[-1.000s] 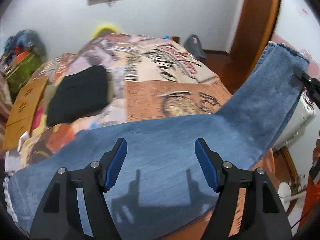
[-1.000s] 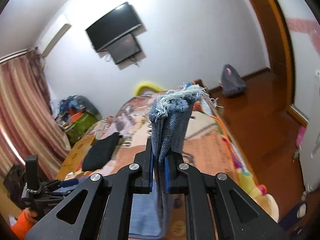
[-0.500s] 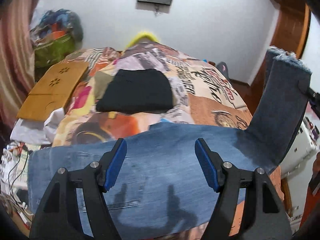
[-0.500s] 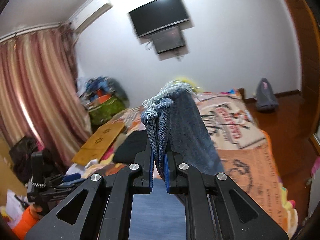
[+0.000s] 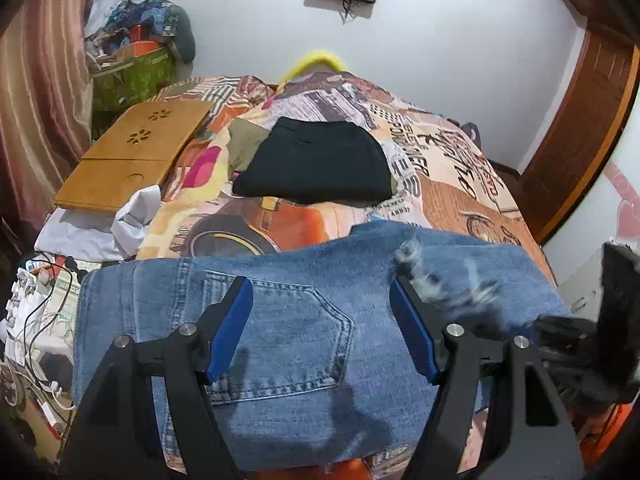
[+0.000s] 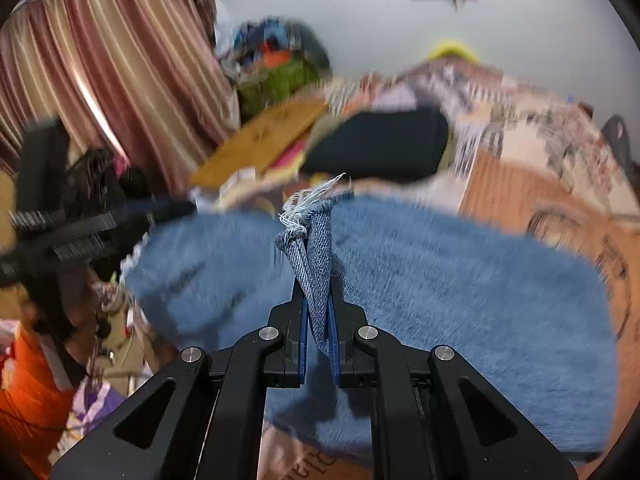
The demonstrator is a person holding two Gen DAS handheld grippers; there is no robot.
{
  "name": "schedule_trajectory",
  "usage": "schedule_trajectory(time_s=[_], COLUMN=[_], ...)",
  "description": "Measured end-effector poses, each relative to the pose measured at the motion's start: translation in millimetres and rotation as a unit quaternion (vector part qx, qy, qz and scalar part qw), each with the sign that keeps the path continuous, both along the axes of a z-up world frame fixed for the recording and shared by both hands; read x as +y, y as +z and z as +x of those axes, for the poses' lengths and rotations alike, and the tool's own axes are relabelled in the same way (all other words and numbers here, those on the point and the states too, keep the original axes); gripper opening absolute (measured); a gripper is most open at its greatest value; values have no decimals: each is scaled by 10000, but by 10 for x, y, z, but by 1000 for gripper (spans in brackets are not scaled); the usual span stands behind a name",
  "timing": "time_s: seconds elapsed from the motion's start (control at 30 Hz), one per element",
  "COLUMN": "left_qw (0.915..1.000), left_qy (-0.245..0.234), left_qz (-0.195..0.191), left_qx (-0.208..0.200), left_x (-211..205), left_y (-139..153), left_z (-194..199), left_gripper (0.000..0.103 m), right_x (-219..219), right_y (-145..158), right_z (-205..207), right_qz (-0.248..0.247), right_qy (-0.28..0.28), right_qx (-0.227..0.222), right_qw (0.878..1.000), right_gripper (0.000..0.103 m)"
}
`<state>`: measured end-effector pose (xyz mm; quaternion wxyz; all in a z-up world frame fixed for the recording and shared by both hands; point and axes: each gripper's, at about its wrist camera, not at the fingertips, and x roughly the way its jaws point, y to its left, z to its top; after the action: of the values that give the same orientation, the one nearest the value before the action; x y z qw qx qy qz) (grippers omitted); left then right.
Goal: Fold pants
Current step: 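Lift the frayed hem with the right gripper and lay it over the jeans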
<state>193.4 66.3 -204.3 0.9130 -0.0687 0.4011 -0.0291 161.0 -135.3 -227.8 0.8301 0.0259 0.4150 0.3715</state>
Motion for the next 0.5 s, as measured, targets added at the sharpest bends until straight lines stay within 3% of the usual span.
schedule_trajectory(time_s=[0.1, 0.27, 0.4, 0.5], left_qw=[9998, 9984, 9970, 9956], left_qy=[-146, -444, -682, -885], left_qz=[124, 333, 368, 309], left_qx=[42, -44, -63, 58], left_x=[-140, -456, -688, -882], left_y=[-12, 63, 89, 2], left_z=[37, 111, 171, 238], left_gripper=[71, 71, 71, 71], right_x=[9, -97, -255, -466], right_y=[-156, 15, 251, 419], right_z=[-6, -59, -157, -182], right_qz=[-138, -93, -109, -200], right_qy=[43, 15, -12, -339], right_qx=[238, 319, -113, -630], right_qw=[9996, 9994, 9999, 9972], right_gripper=[12, 17, 34, 36])
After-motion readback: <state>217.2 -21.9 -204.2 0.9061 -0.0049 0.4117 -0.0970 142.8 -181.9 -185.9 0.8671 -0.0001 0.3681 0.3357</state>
